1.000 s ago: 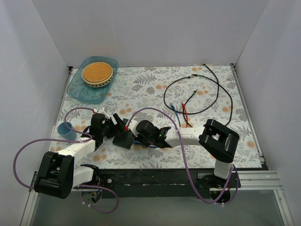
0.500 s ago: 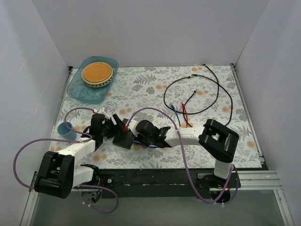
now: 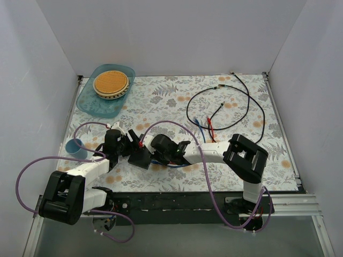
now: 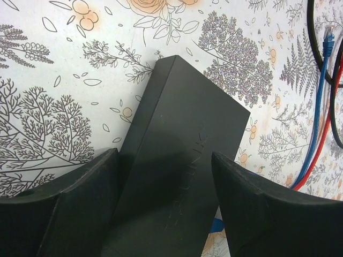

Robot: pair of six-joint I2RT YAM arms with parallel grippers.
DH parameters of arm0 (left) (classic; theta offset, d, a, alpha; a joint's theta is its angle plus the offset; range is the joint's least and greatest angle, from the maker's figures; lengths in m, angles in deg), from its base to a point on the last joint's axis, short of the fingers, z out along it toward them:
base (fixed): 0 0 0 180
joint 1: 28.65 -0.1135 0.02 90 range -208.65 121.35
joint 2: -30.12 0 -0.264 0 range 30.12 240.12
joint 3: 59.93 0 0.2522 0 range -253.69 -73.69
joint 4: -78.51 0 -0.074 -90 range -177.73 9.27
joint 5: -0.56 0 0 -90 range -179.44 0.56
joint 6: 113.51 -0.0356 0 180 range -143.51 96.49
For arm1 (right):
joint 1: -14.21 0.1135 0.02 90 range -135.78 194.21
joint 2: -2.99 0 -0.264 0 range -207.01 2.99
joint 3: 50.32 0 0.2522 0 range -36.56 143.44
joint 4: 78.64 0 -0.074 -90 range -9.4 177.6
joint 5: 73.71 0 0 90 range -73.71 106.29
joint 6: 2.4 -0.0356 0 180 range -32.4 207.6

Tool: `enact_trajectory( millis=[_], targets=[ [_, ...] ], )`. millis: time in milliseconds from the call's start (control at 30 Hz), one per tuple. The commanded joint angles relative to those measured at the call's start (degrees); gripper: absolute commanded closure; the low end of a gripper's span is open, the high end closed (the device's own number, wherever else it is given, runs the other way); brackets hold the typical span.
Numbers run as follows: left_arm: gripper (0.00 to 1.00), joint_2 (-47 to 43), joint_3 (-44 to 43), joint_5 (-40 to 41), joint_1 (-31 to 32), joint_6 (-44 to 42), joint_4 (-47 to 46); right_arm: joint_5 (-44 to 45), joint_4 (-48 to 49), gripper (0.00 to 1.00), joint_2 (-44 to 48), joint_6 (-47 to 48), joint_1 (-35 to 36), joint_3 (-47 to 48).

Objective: Insert the plug into the switch port

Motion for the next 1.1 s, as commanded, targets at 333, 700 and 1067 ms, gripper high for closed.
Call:
enact_trajectory(
  millis=[333,700,1067],
  targets=[
    [0.42,-0.22,0.48,-21.39,9.6,7.92,3.5,-4.67,23.27,0.99,-3.12,0.58,0.73,9.4],
    [0.46,-3.82,0.22,-20.07,15.05,11.0,5.43,-5.63,29.33,0.99,-1.37,1.38,0.73,9.92],
    [0.42,-4.79,-0.13,-18.14,15.84,10.65,7.19,-7.65,28.9,0.99,-1.19,1.46,0.65,9.05]
  ],
)
